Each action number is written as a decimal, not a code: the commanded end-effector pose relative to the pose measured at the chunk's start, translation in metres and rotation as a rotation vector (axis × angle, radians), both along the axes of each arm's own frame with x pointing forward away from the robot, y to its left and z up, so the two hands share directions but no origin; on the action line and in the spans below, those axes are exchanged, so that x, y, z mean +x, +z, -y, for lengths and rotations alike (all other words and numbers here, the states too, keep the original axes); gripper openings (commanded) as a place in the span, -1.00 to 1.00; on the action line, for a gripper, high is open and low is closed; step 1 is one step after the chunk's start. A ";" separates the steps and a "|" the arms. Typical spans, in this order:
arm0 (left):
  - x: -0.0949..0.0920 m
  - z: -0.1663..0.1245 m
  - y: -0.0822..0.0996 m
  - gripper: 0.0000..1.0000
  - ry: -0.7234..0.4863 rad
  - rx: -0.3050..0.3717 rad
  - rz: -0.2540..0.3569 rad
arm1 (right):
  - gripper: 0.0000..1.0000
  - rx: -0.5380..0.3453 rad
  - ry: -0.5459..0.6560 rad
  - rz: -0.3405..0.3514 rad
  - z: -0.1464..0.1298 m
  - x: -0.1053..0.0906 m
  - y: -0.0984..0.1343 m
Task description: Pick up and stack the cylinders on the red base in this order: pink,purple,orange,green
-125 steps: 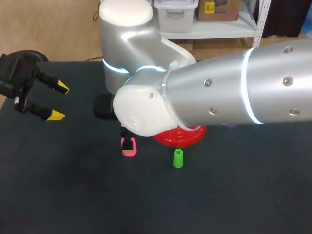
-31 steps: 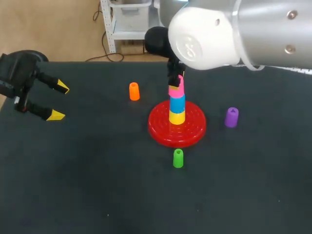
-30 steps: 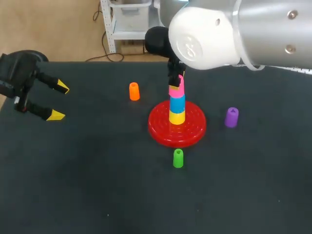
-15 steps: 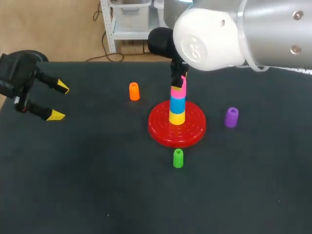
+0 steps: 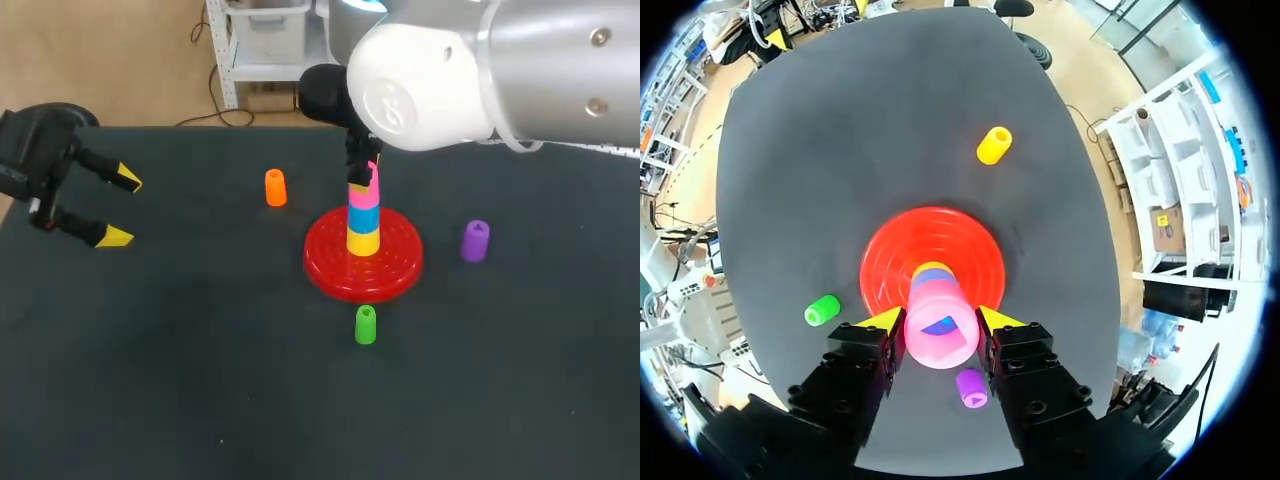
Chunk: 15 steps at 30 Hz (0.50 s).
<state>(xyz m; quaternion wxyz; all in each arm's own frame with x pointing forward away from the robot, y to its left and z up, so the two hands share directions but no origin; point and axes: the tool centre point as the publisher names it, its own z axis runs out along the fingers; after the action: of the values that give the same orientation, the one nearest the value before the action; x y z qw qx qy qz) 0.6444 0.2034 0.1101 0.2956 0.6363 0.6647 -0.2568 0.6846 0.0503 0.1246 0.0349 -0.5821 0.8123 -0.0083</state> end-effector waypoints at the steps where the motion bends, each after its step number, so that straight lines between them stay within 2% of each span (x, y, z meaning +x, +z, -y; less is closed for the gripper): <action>1: -0.001 -0.001 -0.001 1.00 0.001 -0.001 0.004 | -1.00 0.005 -0.002 -0.003 0.002 -0.002 -0.006; 6: -0.001 -0.001 -0.001 1.00 0.001 -0.001 0.004 | -1.00 0.009 0.001 -0.009 0.001 -0.003 -0.009; 10: -0.001 -0.001 -0.001 1.00 0.001 -0.001 0.004 | -1.00 0.019 0.000 0.024 0.000 -0.004 -0.004; 11: -0.001 -0.001 -0.001 1.00 0.001 -0.001 0.004 | 0.39 0.019 -0.003 0.033 -0.001 -0.005 -0.002; 12: -0.001 -0.001 -0.001 1.00 0.001 -0.001 0.004 | 1.00 0.019 -0.003 0.035 -0.001 -0.005 0.000; 15: -0.001 -0.001 -0.001 1.00 0.001 -0.001 0.004 | 1.00 0.023 0.003 0.060 -0.003 -0.008 0.007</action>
<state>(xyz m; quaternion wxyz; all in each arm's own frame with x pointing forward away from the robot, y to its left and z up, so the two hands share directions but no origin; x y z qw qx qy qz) 0.6444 0.2034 0.1101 0.2956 0.6363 0.6647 -0.2568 0.6868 0.0566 0.1270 0.0530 -0.5836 0.8102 -0.0105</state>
